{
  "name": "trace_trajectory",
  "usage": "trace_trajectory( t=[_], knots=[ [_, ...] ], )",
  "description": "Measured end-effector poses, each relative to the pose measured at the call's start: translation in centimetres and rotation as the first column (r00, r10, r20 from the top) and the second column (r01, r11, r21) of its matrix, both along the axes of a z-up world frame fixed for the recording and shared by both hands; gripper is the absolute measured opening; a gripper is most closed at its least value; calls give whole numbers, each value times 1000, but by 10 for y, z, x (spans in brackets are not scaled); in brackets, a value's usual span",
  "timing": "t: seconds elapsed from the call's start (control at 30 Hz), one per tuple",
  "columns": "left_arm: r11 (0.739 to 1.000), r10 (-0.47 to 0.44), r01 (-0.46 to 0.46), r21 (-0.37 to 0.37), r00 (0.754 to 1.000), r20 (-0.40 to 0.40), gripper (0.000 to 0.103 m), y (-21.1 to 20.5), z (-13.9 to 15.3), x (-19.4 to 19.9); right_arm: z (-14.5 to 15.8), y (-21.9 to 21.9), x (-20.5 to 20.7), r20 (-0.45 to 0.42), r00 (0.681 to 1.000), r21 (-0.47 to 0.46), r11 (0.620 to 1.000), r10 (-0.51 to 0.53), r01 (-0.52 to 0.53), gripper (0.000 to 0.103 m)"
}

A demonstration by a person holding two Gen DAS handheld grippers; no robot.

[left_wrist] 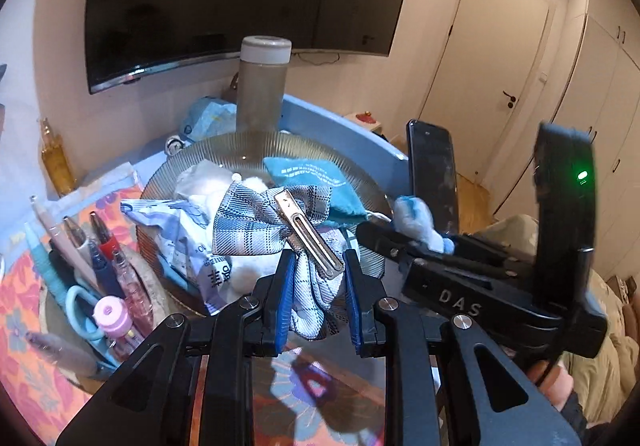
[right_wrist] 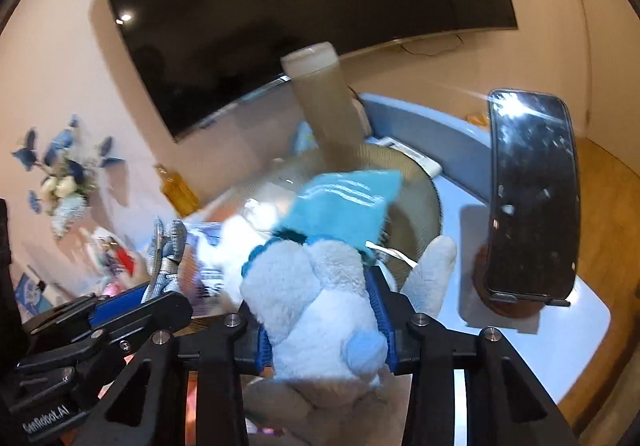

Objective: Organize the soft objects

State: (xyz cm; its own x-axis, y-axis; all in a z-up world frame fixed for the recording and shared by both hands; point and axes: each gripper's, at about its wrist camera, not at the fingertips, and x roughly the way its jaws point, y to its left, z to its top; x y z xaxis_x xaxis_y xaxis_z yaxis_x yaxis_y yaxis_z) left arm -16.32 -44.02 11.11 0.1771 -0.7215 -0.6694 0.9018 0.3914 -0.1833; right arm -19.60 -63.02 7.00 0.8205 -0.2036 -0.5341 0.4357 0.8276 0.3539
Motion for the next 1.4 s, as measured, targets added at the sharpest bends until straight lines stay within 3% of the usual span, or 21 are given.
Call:
trace_trajectory(
  t=[0.23, 0.37, 0.6, 0.7, 0.77, 0.87, 0.9, 0.93, 1.0, 1.3, 1.4],
  knots=[
    [1000, 1, -1, -24, 1000, 14, 20, 3, 8, 1, 54, 13, -15, 29, 1000, -48, 999, 9, -8, 37],
    [1000, 2, -1, -26, 1000, 30, 20, -2, 14, 3, 94, 24, -25, 100, 995, -111, 994, 9, 2, 37],
    [1000, 15, -15, 1, 998, 59, 22, -17, 17, 10, 139, 14, 23, 109, 994, -218, 976, -3, 27, 37],
    [1000, 0, 0, -3, 999, 54, 23, -22, 16, 16, 140, 0, 54, 106, 994, -229, 974, 23, 2, 37],
    [1000, -6, 5, 5, 998, 61, 34, -28, 12, 20, 136, -8, 65, 149, 988, -227, 974, 34, 0, 40],
    [998, 27, -30, 48, 998, 54, 45, -32, 3, 28, 121, -19, 78, 123, 992, -243, 969, -23, 53, 85],
    [998, 31, -33, 60, 999, 34, 51, -31, 0, 31, 115, -22, 80, 100, 994, -240, 969, -33, 56, 88],
    [998, 29, -32, 61, 999, 41, 66, -30, -1, 31, 110, -23, 80, 89, 996, -229, 973, -15, 35, 88],
    [999, 10, -12, 35, 999, 46, 79, -24, 0, 26, 100, -27, 73, 69, 998, -189, 982, 6, 7, 88],
    [999, -37, 37, 2, 996, 79, 83, 9, 21, -4, 80, -22, 22, 45, 999, -87, 996, 30, -26, 88],
    [999, -24, 27, -42, 997, 74, 83, 39, 34, -9, 77, -6, 6, 57, 997, -65, 996, 59, -55, 88]
  ],
)
